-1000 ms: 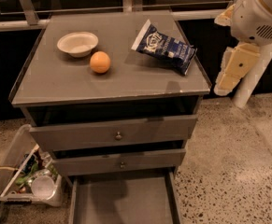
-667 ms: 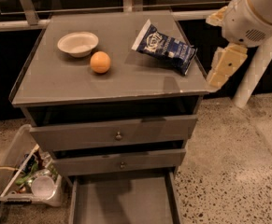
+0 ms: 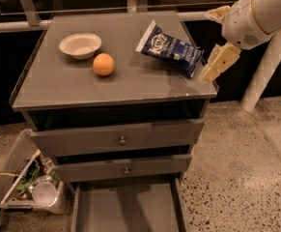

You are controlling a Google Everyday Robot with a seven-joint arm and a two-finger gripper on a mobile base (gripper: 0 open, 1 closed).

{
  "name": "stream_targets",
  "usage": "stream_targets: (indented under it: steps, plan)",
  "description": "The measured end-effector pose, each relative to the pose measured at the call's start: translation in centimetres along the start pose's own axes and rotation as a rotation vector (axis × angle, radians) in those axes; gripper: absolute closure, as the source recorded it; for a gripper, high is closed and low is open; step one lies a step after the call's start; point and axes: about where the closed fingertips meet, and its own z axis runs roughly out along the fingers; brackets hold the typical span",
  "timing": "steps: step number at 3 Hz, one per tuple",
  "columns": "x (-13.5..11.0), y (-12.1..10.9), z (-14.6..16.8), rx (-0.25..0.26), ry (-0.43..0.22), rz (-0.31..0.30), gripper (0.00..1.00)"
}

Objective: Place blue chip bag into bottom drawer

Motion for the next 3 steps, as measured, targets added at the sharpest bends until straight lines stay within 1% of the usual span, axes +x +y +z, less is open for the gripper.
stream_targets:
  steps: [1,2,3]
  plan:
    - [-0.3,-1.7,2.2,-0.006,-0.095,0.006,0.0]
    - [-0.6,-3.8,4.5,-0.029,-0.149,0.012,0.0]
    - [-0.8,-6.1,6.9,-0.041,-0.159,0.016,0.0]
